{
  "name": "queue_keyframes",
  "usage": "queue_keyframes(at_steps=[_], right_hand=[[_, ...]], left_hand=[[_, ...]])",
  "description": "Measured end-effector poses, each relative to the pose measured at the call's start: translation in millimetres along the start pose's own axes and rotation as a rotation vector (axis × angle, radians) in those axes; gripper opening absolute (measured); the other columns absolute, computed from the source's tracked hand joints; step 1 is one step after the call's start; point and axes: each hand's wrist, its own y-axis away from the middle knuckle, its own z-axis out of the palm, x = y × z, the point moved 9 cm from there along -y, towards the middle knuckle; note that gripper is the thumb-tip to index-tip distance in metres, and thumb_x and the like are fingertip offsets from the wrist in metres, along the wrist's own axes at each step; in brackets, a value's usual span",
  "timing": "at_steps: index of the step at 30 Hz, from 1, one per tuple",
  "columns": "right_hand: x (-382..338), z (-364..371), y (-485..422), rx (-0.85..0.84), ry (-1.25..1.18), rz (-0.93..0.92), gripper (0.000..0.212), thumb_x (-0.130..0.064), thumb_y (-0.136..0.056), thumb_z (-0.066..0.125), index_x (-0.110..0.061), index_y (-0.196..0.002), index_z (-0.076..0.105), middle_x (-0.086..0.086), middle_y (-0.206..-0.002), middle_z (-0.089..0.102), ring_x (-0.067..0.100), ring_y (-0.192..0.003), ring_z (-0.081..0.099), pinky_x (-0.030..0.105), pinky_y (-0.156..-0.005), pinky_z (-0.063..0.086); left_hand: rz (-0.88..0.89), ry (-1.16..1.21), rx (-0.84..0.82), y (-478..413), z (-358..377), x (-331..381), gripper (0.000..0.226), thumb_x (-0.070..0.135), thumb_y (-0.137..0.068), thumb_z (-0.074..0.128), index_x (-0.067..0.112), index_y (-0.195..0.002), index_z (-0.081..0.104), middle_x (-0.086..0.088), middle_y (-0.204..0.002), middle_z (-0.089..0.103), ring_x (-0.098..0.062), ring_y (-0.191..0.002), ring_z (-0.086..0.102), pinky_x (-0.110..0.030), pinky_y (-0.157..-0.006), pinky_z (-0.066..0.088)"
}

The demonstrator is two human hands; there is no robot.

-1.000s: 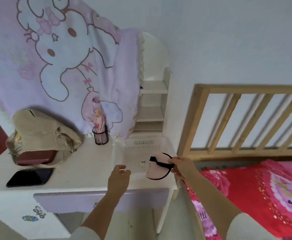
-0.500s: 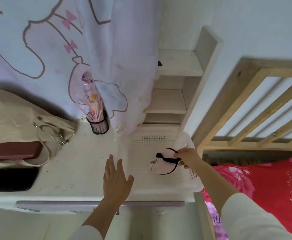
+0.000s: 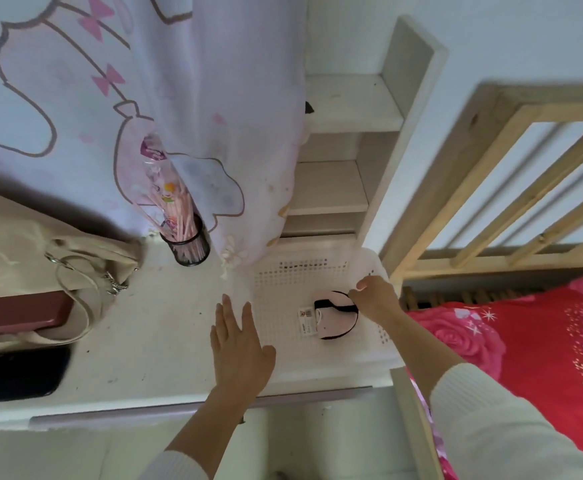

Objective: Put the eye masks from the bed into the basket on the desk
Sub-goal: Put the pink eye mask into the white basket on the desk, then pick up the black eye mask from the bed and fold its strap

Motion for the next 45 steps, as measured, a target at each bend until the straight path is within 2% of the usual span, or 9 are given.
queue_keyframes(at_steps=[5, 8, 11, 16, 21, 29, 35, 42, 45], right_hand=[[32.5, -58.7, 45.6, 0.173, -0.233, -0.006, 0.028, -0.012, -0.084, 0.06, -0.007, -0.111, 0.066, 0.004, -0.103, 0.066, 0.019, -0.086, 0.064, 0.02, -0.08, 0.05], [83.6, -97.7, 83.9, 0.289, -0.26, 0.041, 0.026, -0.01, -0.085, 0.058, -0.006, -0.11, 0.067, 0.007, -0.099, 0.071, 0.018, -0.083, 0.065, 0.029, -0.083, 0.053], [154.3, -131.7, 124.8, 0.35, -0.286, 0.143, 0.021, -0.008, -0.085, 0.058, -0.007, -0.102, 0.069, 0.005, -0.091, 0.07, 0.011, -0.07, 0.058, 0.021, -0.065, 0.049], [293.9, -183.9, 212.3, 0.519, -0.361, 0.351, 0.021, -0.015, -0.082, 0.064, -0.01, -0.102, 0.071, 0.007, -0.099, 0.074, 0.015, -0.084, 0.061, 0.02, -0.07, 0.041], [433.6, -225.3, 289.2, 0.597, -0.411, 0.539, 0.017, -0.017, -0.081, 0.062, -0.005, -0.089, 0.072, 0.015, -0.09, 0.074, 0.023, -0.081, 0.065, 0.035, -0.074, 0.051], [629.1, -283.3, 345.4, 0.588, -0.474, 0.707, 0.009, -0.014, -0.077, 0.061, -0.007, -0.08, 0.067, 0.009, -0.079, 0.066, 0.026, -0.08, 0.061, 0.036, -0.075, 0.05], [740.9, -324.7, 334.2, 0.57, -0.492, 0.786, 0.036, -0.023, -0.083, 0.063, -0.009, -0.115, 0.064, 0.008, -0.111, 0.068, 0.026, -0.105, 0.062, 0.034, -0.091, 0.049], [848.5, -369.9, 268.7, 0.617, -0.504, 0.825, 0.034, -0.024, -0.083, 0.061, -0.011, -0.115, 0.062, 0.004, -0.095, 0.066, 0.021, -0.086, 0.059, 0.028, -0.075, 0.046], [891.4, -380.5, 229.0, 0.624, -0.469, 0.827, 0.028, -0.024, -0.085, 0.06, -0.012, -0.11, 0.063, 0.005, -0.104, 0.066, 0.021, -0.086, 0.058, 0.03, -0.073, 0.046]], left_hand=[[0.26, 0.041, -0.037, -4.9, -2.4, 95.9, 0.075, 0.028, -0.087, 0.053, 0.016, -0.15, 0.016, -0.013, -0.162, -0.01, -0.029, -0.15, -0.008, -0.043, -0.121, 0.013], [0.433, 0.026, -0.075, 17.5, 18.0, 171.9, 0.066, 0.026, -0.089, 0.051, 0.015, -0.148, 0.023, -0.012, -0.163, -0.001, -0.03, -0.15, -0.001, -0.043, -0.122, 0.015], [0.63, -0.009, -0.139, 62.0, 53.6, 244.2, 0.063, 0.027, -0.089, 0.051, 0.015, -0.146, 0.028, -0.015, -0.162, 0.009, -0.029, -0.149, 0.007, -0.038, -0.121, 0.014], [0.86, -0.096, -0.349, 154.0, 130.9, 346.6, 0.067, 0.034, -0.089, 0.057, 0.013, -0.146, 0.028, -0.016, -0.16, 0.014, -0.032, -0.149, 0.007, -0.041, -0.122, 0.016], [1.027, -0.186, -0.467, 264.5, 205.2, 439.0, 0.068, 0.034, -0.089, 0.055, 0.012, -0.147, 0.027, -0.022, -0.16, 0.01, -0.035, -0.149, 0.007, -0.041, -0.121, 0.014], [1.136, -0.26, -0.588, 405.0, 327.3, 561.1, 0.064, 0.032, -0.087, 0.054, 0.015, -0.144, 0.03, -0.016, -0.157, 0.018, -0.03, -0.147, 0.013, -0.037, -0.119, 0.021], [1.188, -0.347, -0.614, 426.5, 410.6, 635.0, 0.066, 0.035, -0.089, 0.053, 0.014, -0.147, 0.029, -0.015, -0.158, 0.018, -0.029, -0.147, 0.012, -0.04, -0.119, 0.022], [1.191, -0.358, -0.667, 409.1, 525.3, 726.8, 0.065, 0.035, -0.091, 0.052, 0.011, -0.147, 0.029, -0.019, -0.156, 0.024, -0.032, -0.146, 0.014, -0.039, -0.12, 0.02], [1.182, -0.348, -0.69, 398.6, 586.9, 754.8, 0.065, 0.033, -0.091, 0.052, 0.01, -0.147, 0.028, -0.018, -0.155, 0.025, -0.031, -0.145, 0.018, -0.041, -0.118, 0.025]])
